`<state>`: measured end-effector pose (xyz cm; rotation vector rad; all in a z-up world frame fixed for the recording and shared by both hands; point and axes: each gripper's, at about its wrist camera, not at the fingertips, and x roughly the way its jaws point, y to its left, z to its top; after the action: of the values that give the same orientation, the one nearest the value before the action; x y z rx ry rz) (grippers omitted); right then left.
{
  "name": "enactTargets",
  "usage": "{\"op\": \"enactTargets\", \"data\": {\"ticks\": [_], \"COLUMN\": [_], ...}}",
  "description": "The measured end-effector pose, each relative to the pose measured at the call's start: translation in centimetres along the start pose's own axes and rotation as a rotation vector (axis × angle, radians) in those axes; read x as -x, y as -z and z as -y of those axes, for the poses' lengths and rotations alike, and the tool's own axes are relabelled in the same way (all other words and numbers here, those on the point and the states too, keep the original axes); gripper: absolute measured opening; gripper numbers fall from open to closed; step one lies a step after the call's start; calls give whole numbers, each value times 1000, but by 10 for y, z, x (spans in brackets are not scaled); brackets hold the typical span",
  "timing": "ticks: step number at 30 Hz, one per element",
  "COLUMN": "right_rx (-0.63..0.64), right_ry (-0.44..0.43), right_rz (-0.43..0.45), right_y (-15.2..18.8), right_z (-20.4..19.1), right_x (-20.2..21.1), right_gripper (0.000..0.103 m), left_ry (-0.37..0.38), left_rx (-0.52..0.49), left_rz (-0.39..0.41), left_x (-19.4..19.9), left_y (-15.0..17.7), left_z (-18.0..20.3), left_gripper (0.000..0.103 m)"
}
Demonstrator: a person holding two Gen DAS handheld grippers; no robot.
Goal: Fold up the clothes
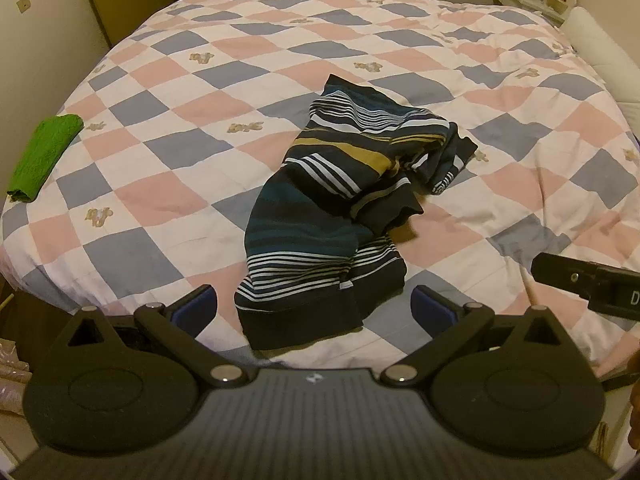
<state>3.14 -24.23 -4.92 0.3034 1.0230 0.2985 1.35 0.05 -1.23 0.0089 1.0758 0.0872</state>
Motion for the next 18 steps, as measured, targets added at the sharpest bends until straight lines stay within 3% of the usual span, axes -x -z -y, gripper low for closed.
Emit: {"op": "enactTargets", "data": {"ticks": [11, 18], "right_rx": [-8, -26], "right_ry": [8, 43], "right_rz": [-30, -36], "right_y": [-2, -10], "right_z": [-5, -19], "right_x": [-17, -31], "right_gripper": [101, 101], "left_ry": [-8, 30], "left_rx": [-15, -63], "left_rz": [-37, -60], "left_x": [-18, -40], "left_y": [-5, -23], "left_z": [-11, -26], "left_gripper": [102, 102]}}
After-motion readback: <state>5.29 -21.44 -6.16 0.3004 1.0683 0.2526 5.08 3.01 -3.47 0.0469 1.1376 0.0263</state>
